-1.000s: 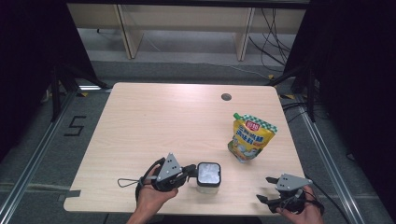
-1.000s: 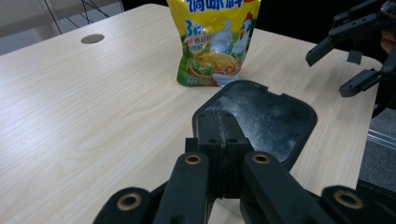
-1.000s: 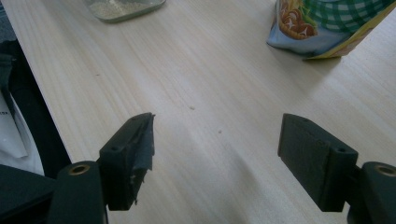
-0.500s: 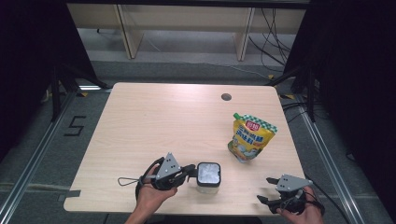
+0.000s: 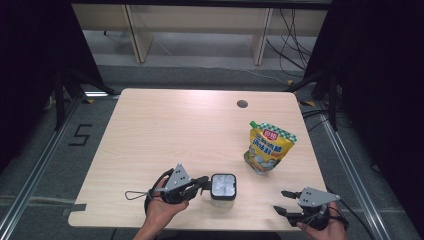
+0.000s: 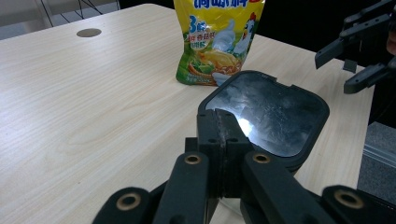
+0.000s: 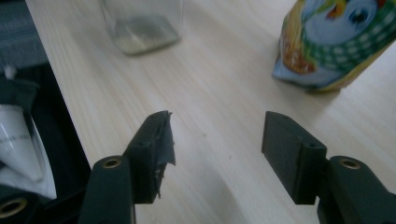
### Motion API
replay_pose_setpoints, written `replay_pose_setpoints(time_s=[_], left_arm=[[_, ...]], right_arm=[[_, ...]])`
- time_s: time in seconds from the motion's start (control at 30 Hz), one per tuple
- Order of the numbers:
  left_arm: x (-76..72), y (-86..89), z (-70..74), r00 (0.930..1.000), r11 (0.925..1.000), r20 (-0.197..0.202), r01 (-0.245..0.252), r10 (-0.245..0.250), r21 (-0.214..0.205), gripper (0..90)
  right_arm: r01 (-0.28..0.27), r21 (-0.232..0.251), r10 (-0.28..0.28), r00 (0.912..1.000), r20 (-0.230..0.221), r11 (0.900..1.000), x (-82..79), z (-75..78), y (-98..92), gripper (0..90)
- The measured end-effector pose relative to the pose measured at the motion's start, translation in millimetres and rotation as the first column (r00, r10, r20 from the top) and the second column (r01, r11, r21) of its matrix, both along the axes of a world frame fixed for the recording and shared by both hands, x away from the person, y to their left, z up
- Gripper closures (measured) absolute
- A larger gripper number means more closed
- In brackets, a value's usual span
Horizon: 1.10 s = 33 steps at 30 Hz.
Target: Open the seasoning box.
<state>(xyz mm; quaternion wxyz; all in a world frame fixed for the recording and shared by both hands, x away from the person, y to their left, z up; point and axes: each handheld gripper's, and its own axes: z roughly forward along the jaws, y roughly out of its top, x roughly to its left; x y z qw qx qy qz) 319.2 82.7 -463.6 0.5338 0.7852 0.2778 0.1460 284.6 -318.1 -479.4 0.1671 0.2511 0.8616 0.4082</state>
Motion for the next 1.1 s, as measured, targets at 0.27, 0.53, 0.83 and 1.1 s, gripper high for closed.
replay_pose_setpoints(time_s=[0.27,0.53,0.83,1.1], left_arm=[[0.1,1.3,-1.4,1.0,0.9999,-0.005,-0.004,0.004,-0.013,89.0],[0.0,2.3,-2.8,1.0,0.9998,-0.005,-0.009,0.009,-0.015,88.8],[1.8,5.6,-5.4,0.9999,0.9997,-0.01,-0.009,0.009,-0.023,87.6],[1.5,5.5,-5.8,0.9996,0.9993,-0.022,-0.018,0.017,-0.034,87.0]], right_arm=[[0.001,0.164,-0.001,1.0,0.001,0.9865,4.7,12.0,11.1,55.0],[-0.041,0.145,0.034,0.9984,0.044,0.9886,7.0,16.6,37.2,68.0],[-0.128,0.085,0.115,0.9824,0.148,0.9881,11.7,26.0,75.0,85.6],[-0.197,0.058,0.184,0.9673,0.175,0.9788,18.0,27.1,100.4,90.0]])
